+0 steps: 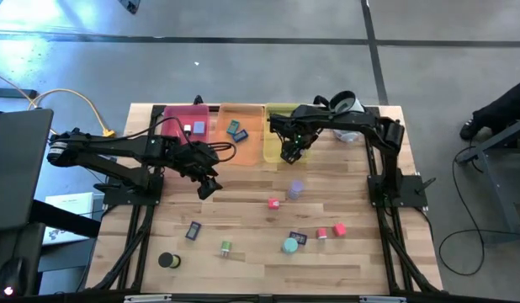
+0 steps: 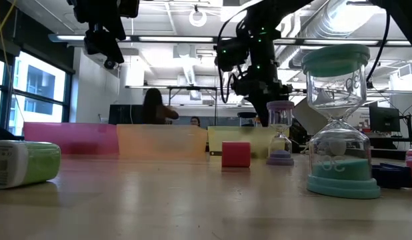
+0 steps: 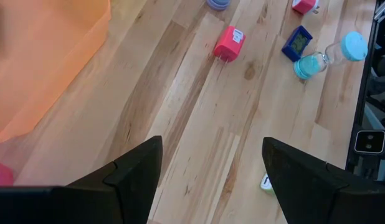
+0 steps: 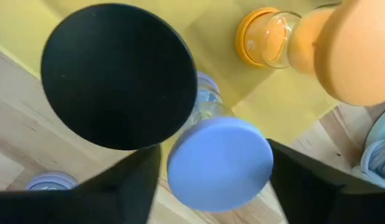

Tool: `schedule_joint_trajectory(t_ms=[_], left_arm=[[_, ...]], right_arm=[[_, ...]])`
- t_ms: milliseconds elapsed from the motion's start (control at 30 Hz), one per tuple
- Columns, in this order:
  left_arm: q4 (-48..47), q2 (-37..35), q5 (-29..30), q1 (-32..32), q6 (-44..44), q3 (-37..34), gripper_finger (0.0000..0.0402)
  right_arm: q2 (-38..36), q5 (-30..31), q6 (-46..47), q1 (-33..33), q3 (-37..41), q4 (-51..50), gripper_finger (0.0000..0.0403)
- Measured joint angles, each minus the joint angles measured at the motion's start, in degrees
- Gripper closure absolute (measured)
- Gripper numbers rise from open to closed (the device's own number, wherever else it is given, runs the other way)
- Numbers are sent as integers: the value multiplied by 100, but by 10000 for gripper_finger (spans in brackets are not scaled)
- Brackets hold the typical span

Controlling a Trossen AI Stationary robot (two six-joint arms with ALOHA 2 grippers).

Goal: Pick & Place Office items
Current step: Put the bottom violet hourglass into the yellow bin, then put the bottom pink charger adapter into the red bin

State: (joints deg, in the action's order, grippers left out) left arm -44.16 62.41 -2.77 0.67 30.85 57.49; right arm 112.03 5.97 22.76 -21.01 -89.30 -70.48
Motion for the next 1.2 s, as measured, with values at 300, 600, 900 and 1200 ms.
schedule_joint_trajectory(t_ms=[300, 600, 900, 1200], left_arm=[[2, 0, 0, 0, 124, 0, 133], [110, 0, -2, 0, 133, -1, 133], [476, 0, 0, 0, 133, -2, 133], [1055, 0, 0, 0, 131, -2, 133]], right_arm=[[-85, 336, -137, 132, 0, -134, 54], [-869, 30, 350, 543, 0, -251, 64], [-1903, -817, 2684, 1403, -22, -195, 67], [-2121, -919, 6122, 2409, -22, 428, 70]])
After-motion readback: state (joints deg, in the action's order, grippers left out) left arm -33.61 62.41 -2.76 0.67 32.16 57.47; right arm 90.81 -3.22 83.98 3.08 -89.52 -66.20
